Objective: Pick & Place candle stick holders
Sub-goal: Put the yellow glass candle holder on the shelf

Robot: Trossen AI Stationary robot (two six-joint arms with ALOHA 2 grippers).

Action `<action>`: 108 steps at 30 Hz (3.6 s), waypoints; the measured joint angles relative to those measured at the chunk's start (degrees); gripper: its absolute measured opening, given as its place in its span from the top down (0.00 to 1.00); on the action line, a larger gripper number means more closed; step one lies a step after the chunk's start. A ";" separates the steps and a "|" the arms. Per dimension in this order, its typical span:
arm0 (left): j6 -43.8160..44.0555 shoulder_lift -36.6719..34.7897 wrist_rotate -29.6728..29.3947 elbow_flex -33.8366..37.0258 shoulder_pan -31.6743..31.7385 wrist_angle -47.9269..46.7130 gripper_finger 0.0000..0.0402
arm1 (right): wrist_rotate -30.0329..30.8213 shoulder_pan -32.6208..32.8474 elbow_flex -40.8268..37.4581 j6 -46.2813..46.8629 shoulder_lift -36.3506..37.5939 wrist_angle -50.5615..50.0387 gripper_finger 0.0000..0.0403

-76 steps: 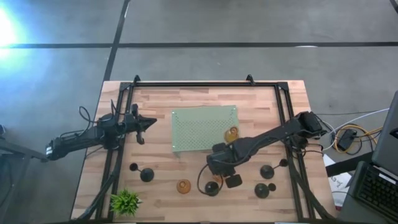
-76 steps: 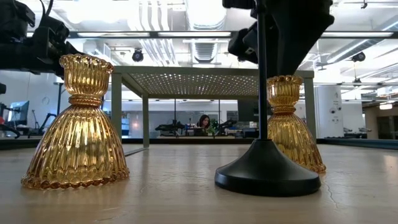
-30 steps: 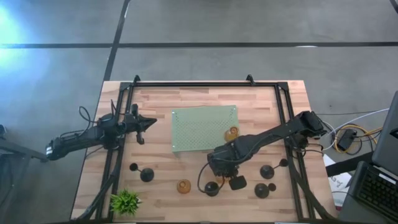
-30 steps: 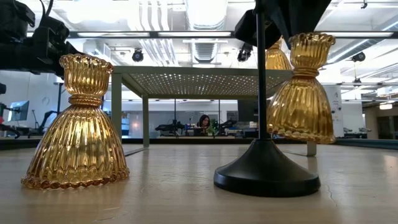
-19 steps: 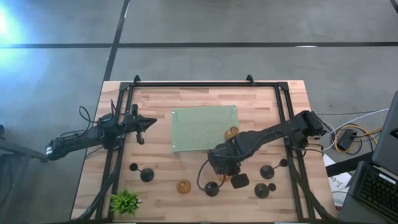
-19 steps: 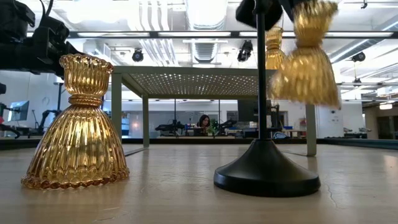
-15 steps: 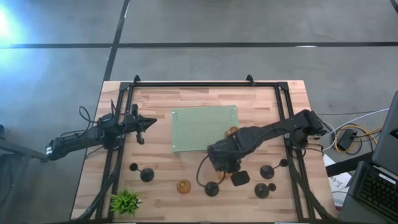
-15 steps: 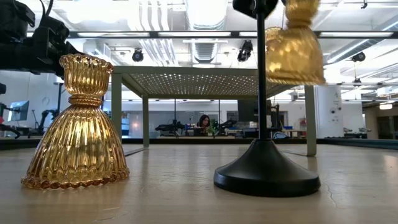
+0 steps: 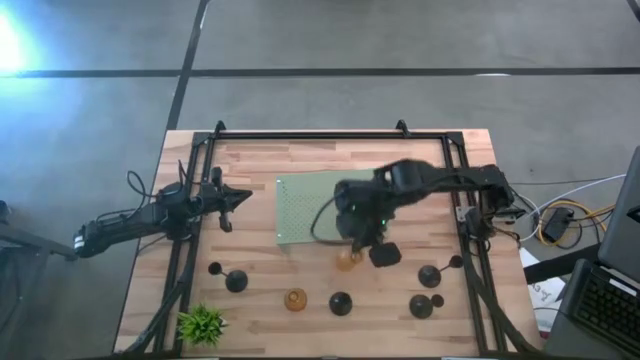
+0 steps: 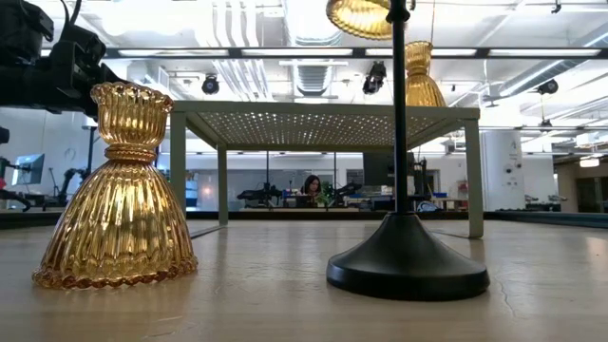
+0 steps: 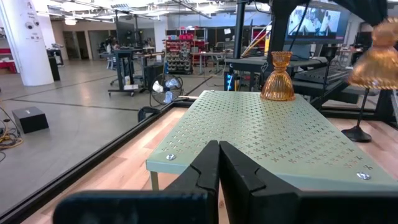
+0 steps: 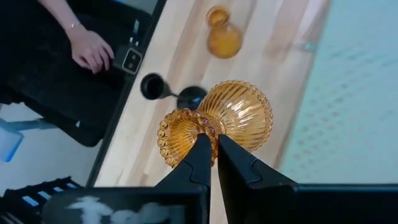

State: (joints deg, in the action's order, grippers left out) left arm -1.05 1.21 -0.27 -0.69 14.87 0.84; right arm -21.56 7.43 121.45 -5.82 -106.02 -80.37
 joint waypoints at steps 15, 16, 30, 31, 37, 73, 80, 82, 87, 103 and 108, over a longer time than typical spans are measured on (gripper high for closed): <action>0.01 0.00 0.00 0.00 0.00 0.00 0.97 | -3.91 -14.29 3.16 -8.98 -0.03 -1.10 0.98; 0.01 0.02 -0.02 0.00 0.00 0.00 0.97 | -3.98 -15.07 3.08 -9.59 -0.34 -0.65 0.98; 0.01 0.18 -0.02 0.00 0.02 -0.01 0.97 | -4.01 -22.66 2.20 -14.51 -6.18 0.70 0.98; 0.01 0.20 -0.02 0.00 0.02 0.00 0.97 | -4.01 -22.93 2.20 -14.66 -6.54 0.57 0.98; 0.00 0.25 -0.02 0.01 0.00 0.00 0.97 | -3.98 -24.27 2.77 -15.00 -7.46 -0.45 0.98; -0.01 0.26 -0.02 0.00 0.02 0.00 0.97 | -7.15 -24.57 0.91 -14.32 -7.43 0.30 0.98; 0.01 0.26 -0.02 0.02 0.01 -0.01 0.97 | -7.15 -24.57 0.12 -14.35 -7.43 0.44 0.98; 0.01 0.26 -0.02 0.02 0.02 0.00 0.97 | -7.15 -24.57 0.12 -14.32 -7.43 0.56 0.98; 0.01 0.26 -0.02 0.00 0.01 0.00 0.97 | -7.15 -24.57 0.10 -13.88 -7.43 1.51 0.98; 0.01 0.28 -0.02 0.00 0.00 -0.02 0.97 | -7.02 -24.57 0.10 -12.19 -7.43 1.70 0.80; 0.00 0.28 0.00 0.01 0.00 0.00 0.97 | -7.02 -24.57 0.10 -12.27 -7.43 3.10 0.76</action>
State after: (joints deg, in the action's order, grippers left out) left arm -1.05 1.50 -0.27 -0.68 14.87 0.84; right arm -28.58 -17.15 121.56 -18.09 -113.45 -77.27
